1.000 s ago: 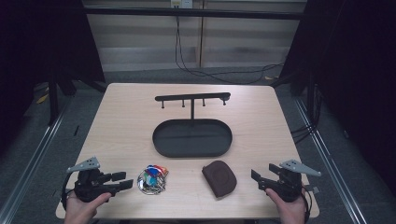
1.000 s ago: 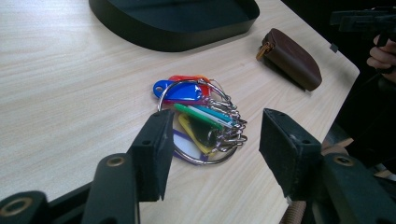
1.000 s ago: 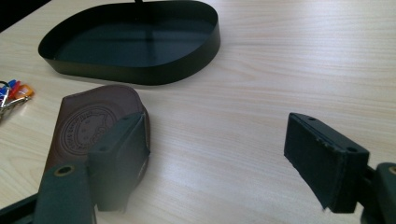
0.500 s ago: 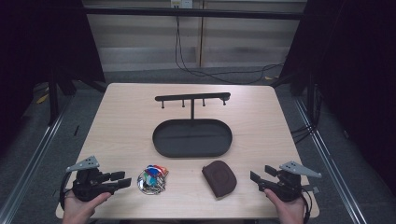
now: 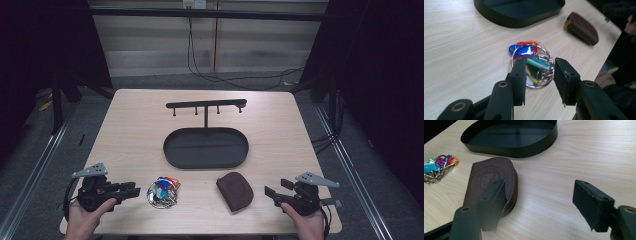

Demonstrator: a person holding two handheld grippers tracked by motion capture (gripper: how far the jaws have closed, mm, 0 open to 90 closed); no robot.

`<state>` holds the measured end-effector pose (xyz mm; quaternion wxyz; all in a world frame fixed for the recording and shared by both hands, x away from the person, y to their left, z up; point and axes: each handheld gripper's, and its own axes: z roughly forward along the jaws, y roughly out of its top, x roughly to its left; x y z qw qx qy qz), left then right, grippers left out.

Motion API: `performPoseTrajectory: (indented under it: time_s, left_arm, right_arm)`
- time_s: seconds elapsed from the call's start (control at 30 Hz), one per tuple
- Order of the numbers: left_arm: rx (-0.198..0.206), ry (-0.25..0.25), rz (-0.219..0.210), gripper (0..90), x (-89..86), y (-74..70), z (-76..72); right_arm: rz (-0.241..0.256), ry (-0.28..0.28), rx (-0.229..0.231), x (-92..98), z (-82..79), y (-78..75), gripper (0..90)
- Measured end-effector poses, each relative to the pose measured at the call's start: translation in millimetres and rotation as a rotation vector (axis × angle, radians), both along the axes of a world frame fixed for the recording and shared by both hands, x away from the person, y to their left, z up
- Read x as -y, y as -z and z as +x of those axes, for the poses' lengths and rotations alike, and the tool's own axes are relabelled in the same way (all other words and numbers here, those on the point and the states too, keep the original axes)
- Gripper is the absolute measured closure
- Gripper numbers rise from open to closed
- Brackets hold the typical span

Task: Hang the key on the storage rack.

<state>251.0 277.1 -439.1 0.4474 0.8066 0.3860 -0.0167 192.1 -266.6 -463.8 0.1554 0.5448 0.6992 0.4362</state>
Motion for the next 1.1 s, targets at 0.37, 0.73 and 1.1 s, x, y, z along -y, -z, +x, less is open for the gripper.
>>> performPoseTrajectory:
  time_s: [0.37, 0.73, 1.1]
  left_arm:
    - [-0.004, 0.029, 0.115, 67.9, 14.9, -11.5, 18.9]
    - [-0.053, 0.065, 0.167, 73.8, 30.2, -9.7, 45.3]
    - [-0.133, 0.107, 0.235, 75.2, 38.5, 4.9, 64.7]
  right_arm:
    - [0.000, -0.001, -0.013, -1.3, 1.0, 1.1, 20.6]
    - [-0.015, -0.015, -0.031, -3.2, 3.2, 3.1, 19.6]
    - [-0.031, -0.028, -0.044, -5.8, 4.4, 4.3, 19.5]
